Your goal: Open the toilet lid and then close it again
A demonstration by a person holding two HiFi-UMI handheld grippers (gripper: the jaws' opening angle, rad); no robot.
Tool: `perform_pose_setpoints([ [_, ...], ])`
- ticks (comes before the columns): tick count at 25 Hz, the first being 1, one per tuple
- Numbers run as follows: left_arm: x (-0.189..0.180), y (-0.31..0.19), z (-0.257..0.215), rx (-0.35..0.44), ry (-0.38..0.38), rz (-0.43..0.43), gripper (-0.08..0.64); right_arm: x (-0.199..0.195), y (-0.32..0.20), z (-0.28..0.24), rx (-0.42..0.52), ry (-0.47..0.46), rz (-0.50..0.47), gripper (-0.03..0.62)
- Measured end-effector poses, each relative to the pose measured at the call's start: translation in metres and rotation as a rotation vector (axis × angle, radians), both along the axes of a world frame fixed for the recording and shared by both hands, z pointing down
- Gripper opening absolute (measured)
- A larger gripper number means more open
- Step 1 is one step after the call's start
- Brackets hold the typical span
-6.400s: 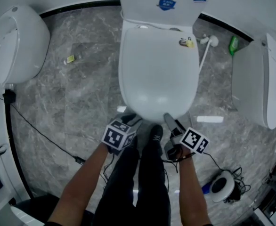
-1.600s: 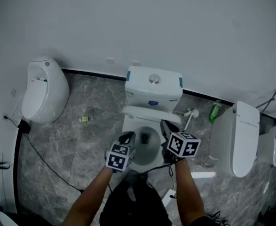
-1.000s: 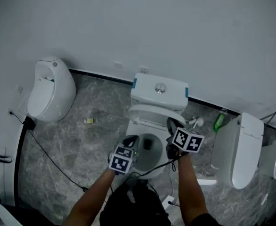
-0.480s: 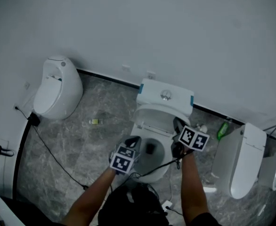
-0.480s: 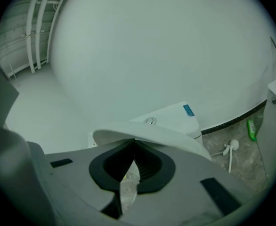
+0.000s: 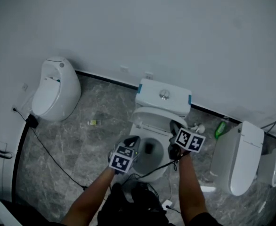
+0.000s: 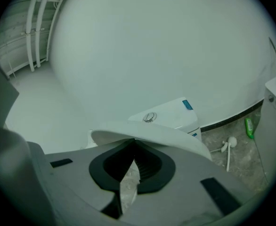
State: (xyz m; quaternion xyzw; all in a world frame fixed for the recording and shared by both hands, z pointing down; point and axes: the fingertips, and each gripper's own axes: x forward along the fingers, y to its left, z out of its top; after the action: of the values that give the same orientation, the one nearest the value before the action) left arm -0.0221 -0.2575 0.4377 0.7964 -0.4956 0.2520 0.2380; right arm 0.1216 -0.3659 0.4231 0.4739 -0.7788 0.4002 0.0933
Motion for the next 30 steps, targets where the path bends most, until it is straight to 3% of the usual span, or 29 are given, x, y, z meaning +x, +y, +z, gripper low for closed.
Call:
perform_pose_setpoints([
  [12,-0.009,0.024,-0.012,0.028,0.022,0.105,0.009,0.001,0.042,-0.007,0.018,0.048,0.074,0.011],
  [15,-0.013,0.025,-0.019,0.049,0.025,0.117,0.009,-0.002,0.055,-0.023,0.081,0.041,0.087,0.011],
  [22,-0.016,-0.002,-0.038,0.126,-0.008,0.135,0.009,0.005,0.056,-0.068,0.292,0.161,0.085,0.014],
  [30,-0.005,-0.068,-0.058,0.16,0.029,0.109,0.009,0.037,0.023,-0.057,0.225,0.202,0.117,0.043],
])
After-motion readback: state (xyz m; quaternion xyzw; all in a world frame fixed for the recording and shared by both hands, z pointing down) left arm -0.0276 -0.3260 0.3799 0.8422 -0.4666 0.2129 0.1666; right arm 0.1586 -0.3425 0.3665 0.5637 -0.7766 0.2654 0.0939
